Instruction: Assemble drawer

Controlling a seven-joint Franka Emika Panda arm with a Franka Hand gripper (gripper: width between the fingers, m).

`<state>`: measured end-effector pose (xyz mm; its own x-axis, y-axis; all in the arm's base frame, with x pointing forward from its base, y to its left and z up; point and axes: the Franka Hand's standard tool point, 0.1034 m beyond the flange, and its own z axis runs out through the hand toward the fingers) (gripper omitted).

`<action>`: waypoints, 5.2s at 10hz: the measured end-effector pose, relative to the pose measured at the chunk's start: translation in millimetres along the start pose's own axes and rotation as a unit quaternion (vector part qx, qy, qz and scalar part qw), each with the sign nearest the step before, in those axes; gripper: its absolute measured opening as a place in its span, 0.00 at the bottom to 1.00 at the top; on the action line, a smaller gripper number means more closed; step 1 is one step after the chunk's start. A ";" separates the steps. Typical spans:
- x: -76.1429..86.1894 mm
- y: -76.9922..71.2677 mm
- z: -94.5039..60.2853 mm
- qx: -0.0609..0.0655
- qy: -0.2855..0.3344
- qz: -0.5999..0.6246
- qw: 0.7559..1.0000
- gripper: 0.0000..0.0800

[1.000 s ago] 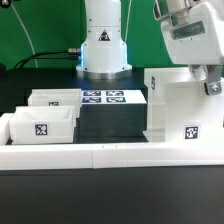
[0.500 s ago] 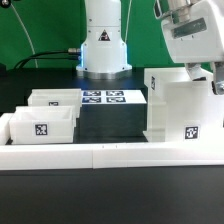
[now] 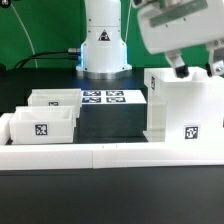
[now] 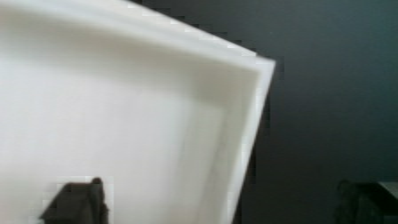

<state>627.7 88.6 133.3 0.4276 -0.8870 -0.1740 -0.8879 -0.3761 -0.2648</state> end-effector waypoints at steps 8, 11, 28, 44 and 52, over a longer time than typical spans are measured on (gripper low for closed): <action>21.7 22.9 -20.2 -0.053 -0.008 -0.261 0.964 0.81; 41.0 33.9 -27.0 -0.057 -0.012 -0.370 0.927 0.81; 108.9 152.2 -15.2 -0.138 -0.009 -0.519 0.843 0.81; 133.5 204.2 50.1 -0.156 0.025 -0.535 0.830 0.66; 133.5 204.1 50.1 -0.156 0.025 -0.535 0.830 0.05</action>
Offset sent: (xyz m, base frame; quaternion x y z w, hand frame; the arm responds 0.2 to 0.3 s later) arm 0.0000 0.0000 0.0000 0.0000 0.0000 0.0000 1.0000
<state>512.1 -93.2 8.5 0.9990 -0.0069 0.0438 -0.0077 -0.9998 0.0166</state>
